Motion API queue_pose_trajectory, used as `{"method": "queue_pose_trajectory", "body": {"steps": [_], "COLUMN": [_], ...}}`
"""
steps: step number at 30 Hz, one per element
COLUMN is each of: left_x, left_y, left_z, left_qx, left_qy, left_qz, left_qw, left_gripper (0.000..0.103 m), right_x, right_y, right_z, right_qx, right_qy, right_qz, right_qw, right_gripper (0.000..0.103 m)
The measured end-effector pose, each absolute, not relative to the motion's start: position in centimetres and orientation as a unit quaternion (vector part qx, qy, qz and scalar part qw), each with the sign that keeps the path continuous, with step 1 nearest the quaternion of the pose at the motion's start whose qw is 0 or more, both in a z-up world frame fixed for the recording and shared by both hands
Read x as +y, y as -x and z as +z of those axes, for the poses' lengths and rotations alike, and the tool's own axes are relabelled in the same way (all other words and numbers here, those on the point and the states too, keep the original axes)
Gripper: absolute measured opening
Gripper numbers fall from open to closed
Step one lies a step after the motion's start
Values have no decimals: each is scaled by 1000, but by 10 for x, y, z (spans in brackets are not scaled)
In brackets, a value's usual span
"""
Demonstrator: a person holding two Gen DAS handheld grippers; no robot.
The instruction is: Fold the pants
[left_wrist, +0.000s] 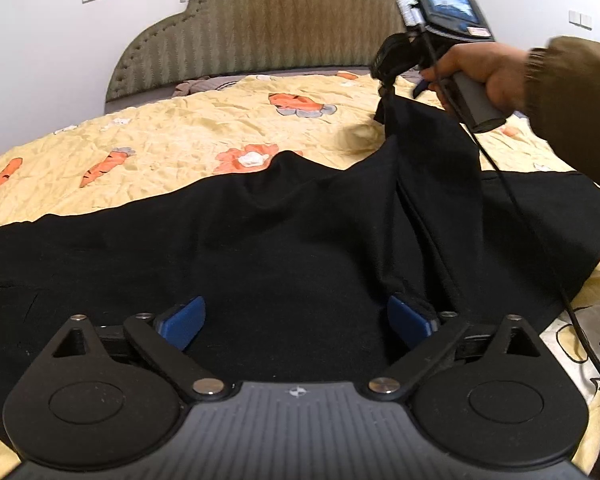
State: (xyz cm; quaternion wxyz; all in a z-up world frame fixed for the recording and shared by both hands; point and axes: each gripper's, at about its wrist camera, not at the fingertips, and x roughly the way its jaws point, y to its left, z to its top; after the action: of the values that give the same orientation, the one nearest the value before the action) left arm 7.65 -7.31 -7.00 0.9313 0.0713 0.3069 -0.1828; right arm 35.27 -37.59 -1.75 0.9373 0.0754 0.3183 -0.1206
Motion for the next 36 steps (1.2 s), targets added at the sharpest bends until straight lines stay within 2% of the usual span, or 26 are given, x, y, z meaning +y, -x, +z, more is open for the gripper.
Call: {"method": "queue_pose_trajectory", "body": {"steps": [1, 2, 3, 4, 10, 16, 19, 22, 25, 27, 29, 31, 36], "left_x": [-74, -75, -75, -75, -74, -74, -74, -74, -75, -75, -75, -76, -80], "left_y": [-77, -77, -77, -77, -78, -79, -80, -80, -80, -80, -80, -80, -79], "left_z": [-70, -70, -70, -70, -71, -71, -71, -71, -71, -71, -71, -72, -74], "left_qx": [307, 307, 307, 307, 307, 307, 308, 308, 308, 308, 308, 307, 307], "left_qy": [-73, -75, -75, -75, -69, -73, -74, -74, -74, -75, -76, -81, -86], "left_qz": [-183, -182, -182, -182, -183, -182, -182, -182, -182, -182, -181, -179, -176], "left_qw": [931, 931, 931, 931, 931, 931, 931, 931, 931, 931, 931, 931, 931], "left_gripper": [99, 99, 99, 99, 99, 99, 99, 99, 100, 100, 100, 100, 101], "right_x": [-371, -369, -370, -373, -405, -472, -513, -552, -581, -588, -589, -587, -599], "right_y": [-359, -363, -365, -364, -319, -202, -124, -52, -13, -9, -27, -55, -145], "right_z": [-21, -24, -25, -23, 21, 60, 50, 15, -21, -29, -28, -27, -59], "right_qx": [326, 331, 337, 336, 269, 165, 130, 139, 191, 198, 198, 182, 205], "right_qy": [-59, -46, -42, -52, -141, -204, -249, -290, -311, -327, -341, -358, -489], "right_qz": [-125, -130, -131, -129, -99, -130, -182, -251, -281, -255, -199, -148, -78], "right_qw": [935, 933, 931, 932, 948, 956, 942, 913, 888, 888, 897, 904, 844], "right_gripper": [46, 22, 12, 6, 6, 6, 6, 6, 9, 16, 53, 66, 73]}}
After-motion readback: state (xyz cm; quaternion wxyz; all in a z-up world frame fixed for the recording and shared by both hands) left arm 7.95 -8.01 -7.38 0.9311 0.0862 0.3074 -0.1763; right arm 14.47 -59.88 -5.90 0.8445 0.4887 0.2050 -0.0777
